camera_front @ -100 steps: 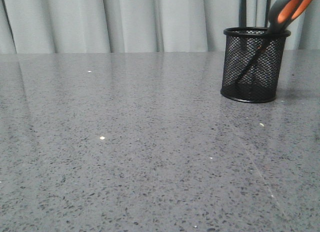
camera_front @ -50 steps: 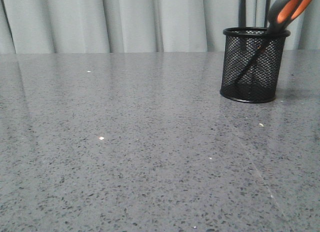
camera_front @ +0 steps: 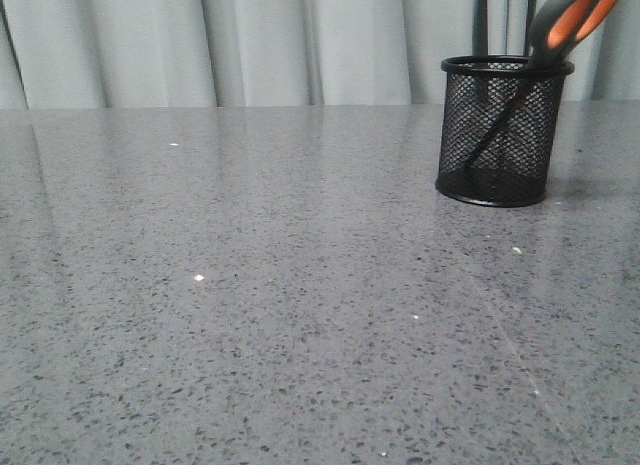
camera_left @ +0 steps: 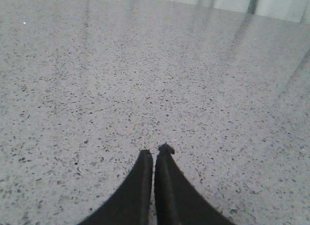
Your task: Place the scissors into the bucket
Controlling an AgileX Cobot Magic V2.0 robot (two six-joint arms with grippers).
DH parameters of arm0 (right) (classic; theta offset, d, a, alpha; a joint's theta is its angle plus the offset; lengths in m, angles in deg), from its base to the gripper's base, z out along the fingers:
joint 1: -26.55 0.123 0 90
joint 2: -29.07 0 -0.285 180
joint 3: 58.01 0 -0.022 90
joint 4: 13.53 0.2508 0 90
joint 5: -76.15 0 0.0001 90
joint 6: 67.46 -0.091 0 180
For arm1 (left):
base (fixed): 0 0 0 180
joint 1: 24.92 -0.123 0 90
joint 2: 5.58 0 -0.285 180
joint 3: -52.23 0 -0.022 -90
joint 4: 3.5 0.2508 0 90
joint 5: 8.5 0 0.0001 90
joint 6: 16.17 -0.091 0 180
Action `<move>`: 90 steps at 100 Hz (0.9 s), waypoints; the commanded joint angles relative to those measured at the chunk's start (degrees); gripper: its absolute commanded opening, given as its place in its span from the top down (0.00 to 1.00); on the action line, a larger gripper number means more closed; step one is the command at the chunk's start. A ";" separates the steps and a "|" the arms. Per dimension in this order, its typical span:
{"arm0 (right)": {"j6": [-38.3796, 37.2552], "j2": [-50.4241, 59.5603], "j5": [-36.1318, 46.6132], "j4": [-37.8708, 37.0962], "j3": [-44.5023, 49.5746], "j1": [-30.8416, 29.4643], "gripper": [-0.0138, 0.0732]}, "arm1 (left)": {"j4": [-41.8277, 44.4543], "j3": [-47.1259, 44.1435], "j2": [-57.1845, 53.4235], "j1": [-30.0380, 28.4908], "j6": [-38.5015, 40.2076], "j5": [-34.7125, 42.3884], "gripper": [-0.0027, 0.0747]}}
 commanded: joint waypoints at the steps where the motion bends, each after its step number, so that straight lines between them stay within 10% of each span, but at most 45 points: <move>1: -4.31 1.39 0.00 -3.74 0.01 -1.84 0.89 | -0.48 -2.23 -1.50 -0.15 0.15 3.41 0.99; 19: -4.31 1.39 -10.57 -3.74 0.36 -2.61 0.89 | -0.48 -2.23 -1.50 -0.15 0.15 3.41 0.99; 90: -4.31 1.49 -10.44 -3.74 0.36 -2.88 0.89 | -0.48 -2.23 -1.50 -0.15 0.15 3.41 0.99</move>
